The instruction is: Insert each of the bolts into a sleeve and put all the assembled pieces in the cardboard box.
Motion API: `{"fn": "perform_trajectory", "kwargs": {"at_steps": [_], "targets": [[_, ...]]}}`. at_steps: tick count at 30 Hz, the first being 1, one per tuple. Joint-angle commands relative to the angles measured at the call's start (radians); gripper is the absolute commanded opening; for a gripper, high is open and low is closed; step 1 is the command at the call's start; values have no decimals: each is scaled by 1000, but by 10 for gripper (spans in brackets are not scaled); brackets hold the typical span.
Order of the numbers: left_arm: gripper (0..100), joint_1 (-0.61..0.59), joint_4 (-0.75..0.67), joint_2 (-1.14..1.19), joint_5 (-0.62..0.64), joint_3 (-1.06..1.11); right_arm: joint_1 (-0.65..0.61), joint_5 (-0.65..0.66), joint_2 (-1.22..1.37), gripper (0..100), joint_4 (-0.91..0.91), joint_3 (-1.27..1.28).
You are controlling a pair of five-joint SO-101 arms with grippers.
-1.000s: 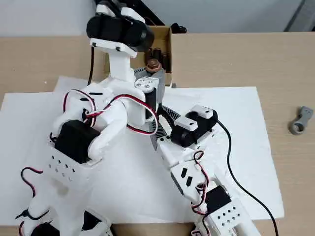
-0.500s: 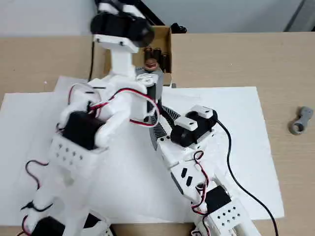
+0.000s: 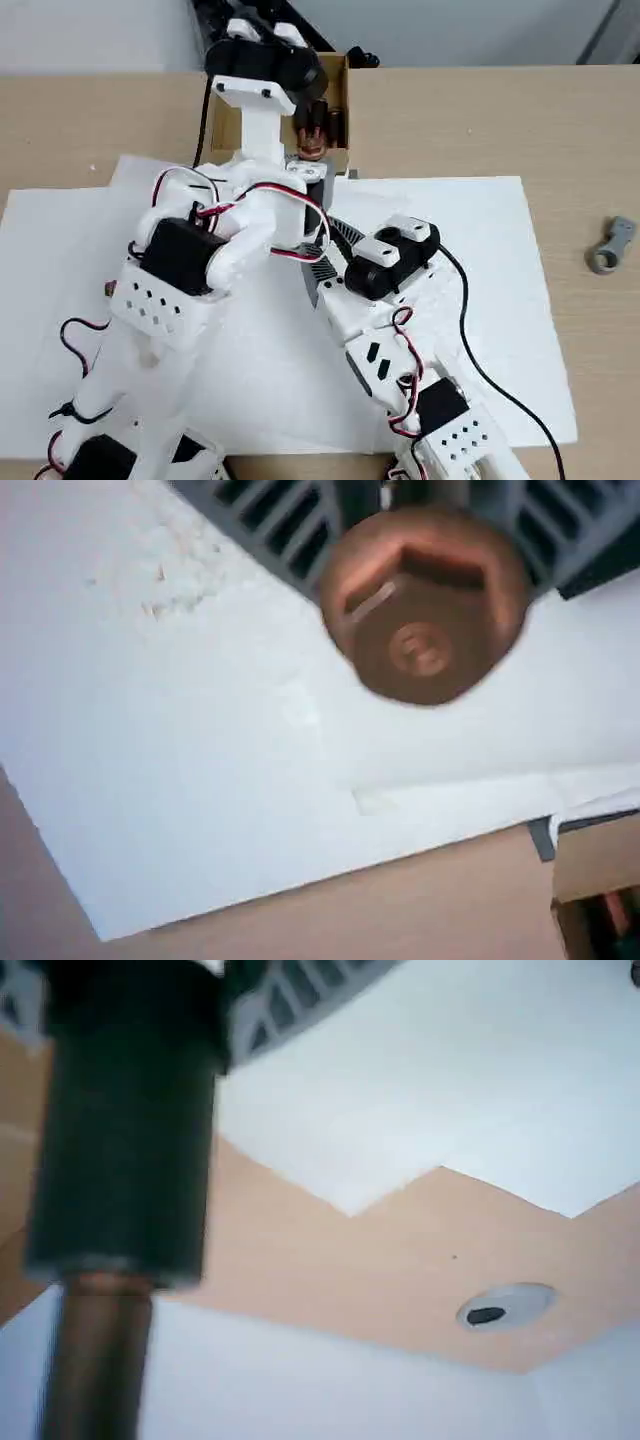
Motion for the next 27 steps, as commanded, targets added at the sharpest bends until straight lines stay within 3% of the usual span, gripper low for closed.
{"fn": "perform_trajectory", "kwargs": {"at_steps": [1, 5, 19, 22, 27], "targets": [[62, -9, 2, -9, 21, 8, 10, 2, -19, 9, -25, -14], [155, -6, 48, -8, 178, -7, 10, 2, -19, 9, -25, -15], [209, -12, 150, -8, 180, -171, 10, 2, -16, 8, -24, -86], [207, -58, 167, -14, 126, -246, 13, 2, -5, 7, -15, -147], [167, -198, 276, -5, -69, -372, 53, 2, 137, 4, 87, -310]]}}
